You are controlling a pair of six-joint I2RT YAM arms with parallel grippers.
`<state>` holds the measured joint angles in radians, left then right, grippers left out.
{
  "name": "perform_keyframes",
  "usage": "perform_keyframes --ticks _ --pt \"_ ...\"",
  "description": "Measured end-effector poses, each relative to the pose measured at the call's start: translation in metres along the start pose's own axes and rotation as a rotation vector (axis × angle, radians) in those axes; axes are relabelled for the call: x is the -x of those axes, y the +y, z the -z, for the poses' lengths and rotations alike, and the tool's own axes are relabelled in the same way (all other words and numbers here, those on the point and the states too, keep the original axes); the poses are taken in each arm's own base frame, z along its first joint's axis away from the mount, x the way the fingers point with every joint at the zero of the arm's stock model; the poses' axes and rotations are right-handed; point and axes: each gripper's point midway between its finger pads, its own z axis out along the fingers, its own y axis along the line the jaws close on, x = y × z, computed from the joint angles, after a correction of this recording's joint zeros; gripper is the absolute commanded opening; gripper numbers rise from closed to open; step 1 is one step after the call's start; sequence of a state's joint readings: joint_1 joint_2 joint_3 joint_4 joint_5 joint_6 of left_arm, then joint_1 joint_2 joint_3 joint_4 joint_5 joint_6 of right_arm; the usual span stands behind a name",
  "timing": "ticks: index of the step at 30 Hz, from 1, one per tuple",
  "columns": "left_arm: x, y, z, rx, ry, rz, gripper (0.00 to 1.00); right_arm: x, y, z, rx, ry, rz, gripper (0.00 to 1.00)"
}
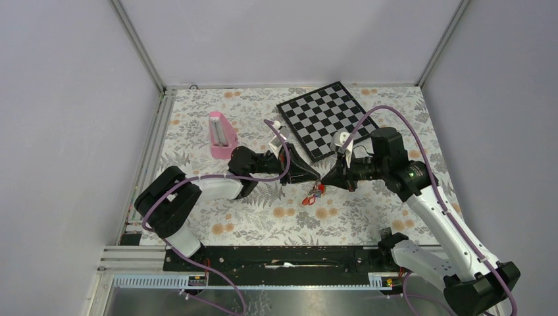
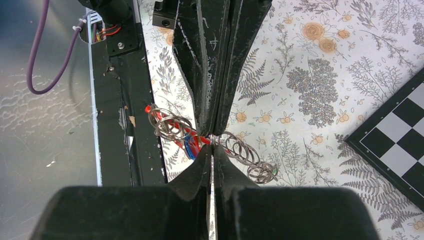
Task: Put the keys on the keyring
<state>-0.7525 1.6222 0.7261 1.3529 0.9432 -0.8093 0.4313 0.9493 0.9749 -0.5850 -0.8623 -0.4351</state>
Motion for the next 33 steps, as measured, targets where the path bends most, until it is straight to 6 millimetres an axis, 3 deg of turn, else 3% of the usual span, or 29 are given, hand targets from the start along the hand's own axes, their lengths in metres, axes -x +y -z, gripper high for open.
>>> perform_keyframes --ticks 6,11,15,24,33 --pt "-0.002 0.000 0.000 -0.008 0.009 -0.023 0.00 -0.002 0.000 0.001 -0.001 0.012 0.006 0.00" --pt "-0.004 0.000 -0.001 -0.020 0.030 -0.097 0.20 -0.002 0.001 0.005 0.011 0.063 -0.012 0.00" --pt "-0.007 0.005 -0.001 -0.019 0.069 -0.114 0.27 -0.006 0.001 0.008 0.013 0.123 -0.035 0.00" --pt "-0.009 0.007 -0.006 -0.038 0.126 -0.124 0.34 -0.019 0.003 0.011 0.027 0.227 -0.081 0.00" --pt "-0.023 0.007 -0.013 -0.061 0.170 -0.097 0.32 -0.025 0.007 0.010 0.044 0.256 -0.095 0.00"
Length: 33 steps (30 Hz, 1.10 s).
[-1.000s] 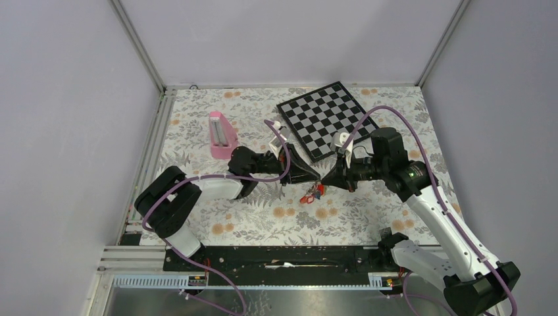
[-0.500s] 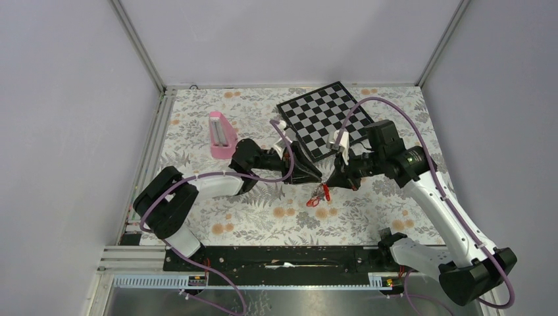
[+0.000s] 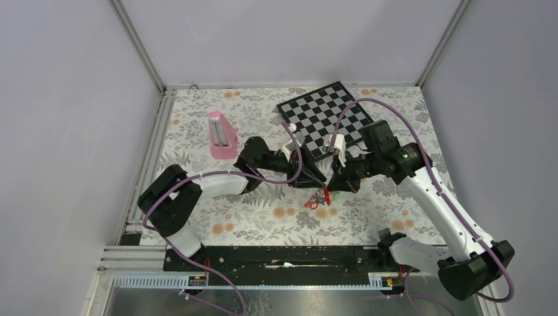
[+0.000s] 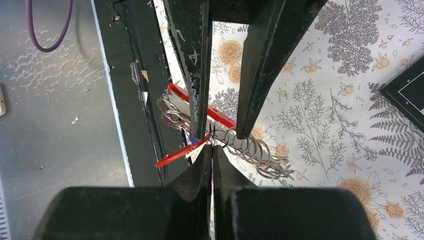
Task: Put the keys on the keyring
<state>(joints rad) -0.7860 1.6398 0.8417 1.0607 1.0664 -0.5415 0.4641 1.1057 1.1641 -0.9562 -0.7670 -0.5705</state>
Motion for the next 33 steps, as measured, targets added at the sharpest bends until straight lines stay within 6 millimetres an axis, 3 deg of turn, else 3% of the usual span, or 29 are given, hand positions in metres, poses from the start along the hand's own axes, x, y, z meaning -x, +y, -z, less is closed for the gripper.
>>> perform_keyframes --ticks 10,15,18,26,33 --pt "-0.008 0.002 -0.003 -0.003 0.024 0.010 0.19 -0.002 -0.002 0.000 -0.014 0.010 0.000 0.00" --pt "-0.009 0.001 -0.003 -0.010 0.028 0.004 0.00 -0.003 -0.004 0.000 -0.024 0.016 0.000 0.00" --pt "-0.009 0.000 -0.003 -0.015 0.030 0.002 0.00 -0.004 -0.005 0.000 -0.028 0.019 -0.001 0.01" --pt "-0.008 -0.001 -0.003 -0.014 0.025 0.016 0.00 -0.004 -0.006 0.001 -0.056 -0.013 0.030 0.29" --pt "-0.005 0.005 0.002 0.016 0.004 0.035 0.00 0.005 -0.002 0.013 -0.125 -0.087 0.093 0.52"
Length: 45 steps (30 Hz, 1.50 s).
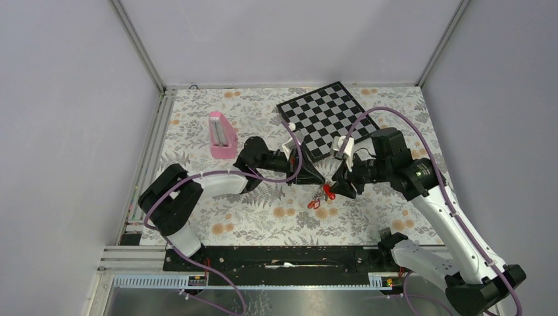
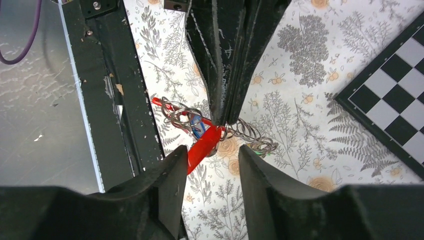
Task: Put the keys on the keyring
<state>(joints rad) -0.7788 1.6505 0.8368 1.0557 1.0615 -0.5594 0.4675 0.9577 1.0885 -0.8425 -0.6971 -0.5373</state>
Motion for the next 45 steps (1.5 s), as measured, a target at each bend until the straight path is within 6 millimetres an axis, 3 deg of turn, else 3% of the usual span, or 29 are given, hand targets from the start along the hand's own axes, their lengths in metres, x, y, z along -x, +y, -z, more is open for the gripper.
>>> perform_keyframes --ticks 11,16,18,26,28,45 --pt "0.000 0.005 0.002 0.029 -0.012 0.024 0.00 0.007 -0.005 -0.004 -0.011 -0.027 -0.019 0.55" --pt "0.001 0.003 0.002 0.026 -0.017 0.025 0.00 -0.006 -0.007 -0.013 -0.005 -0.013 -0.045 0.54" --pt "0.001 0.003 0.002 0.026 -0.019 0.031 0.00 -0.013 -0.006 -0.017 0.003 0.000 -0.065 0.50" --pt "0.005 0.004 0.003 0.028 -0.031 0.020 0.00 -0.023 -0.007 -0.026 0.016 0.019 -0.100 0.06" --pt "0.006 0.006 0.005 0.036 -0.034 0.021 0.00 -0.023 -0.007 -0.026 0.014 0.012 -0.094 0.00" --pt "0.008 0.003 0.008 0.037 -0.051 0.047 0.00 -0.022 -0.007 -0.023 -0.007 -0.031 -0.005 0.00"
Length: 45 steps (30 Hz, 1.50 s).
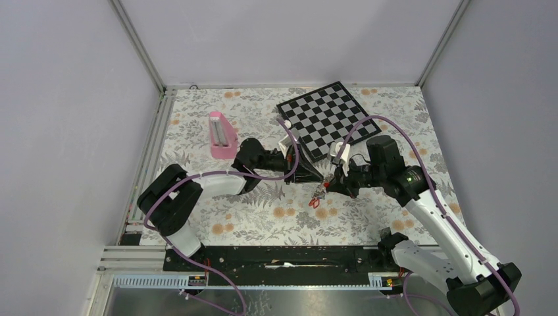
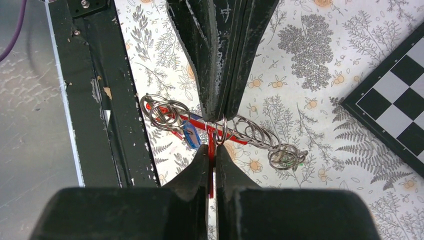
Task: Put the keys on the keyring
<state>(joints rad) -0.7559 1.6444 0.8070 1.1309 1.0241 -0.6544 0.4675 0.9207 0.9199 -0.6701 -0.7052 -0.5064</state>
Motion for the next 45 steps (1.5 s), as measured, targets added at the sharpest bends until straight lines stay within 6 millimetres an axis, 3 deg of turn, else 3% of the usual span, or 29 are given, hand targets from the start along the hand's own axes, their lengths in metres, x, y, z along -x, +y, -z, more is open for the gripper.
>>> perform_keyframes --ticks 21,32,45 --pt "0.003 0.002 0.010 0.000 -0.012 -0.002 0.00 -0.005 0.004 0.004 -0.007 -0.006 0.057 0.00" --pt "0.008 0.001 0.010 0.007 -0.031 0.048 0.00 -0.008 0.001 -0.013 0.067 0.006 0.013 0.00" --pt "0.011 0.001 0.011 0.022 -0.061 0.069 0.00 -0.002 0.004 -0.020 0.104 -0.043 0.014 0.00"
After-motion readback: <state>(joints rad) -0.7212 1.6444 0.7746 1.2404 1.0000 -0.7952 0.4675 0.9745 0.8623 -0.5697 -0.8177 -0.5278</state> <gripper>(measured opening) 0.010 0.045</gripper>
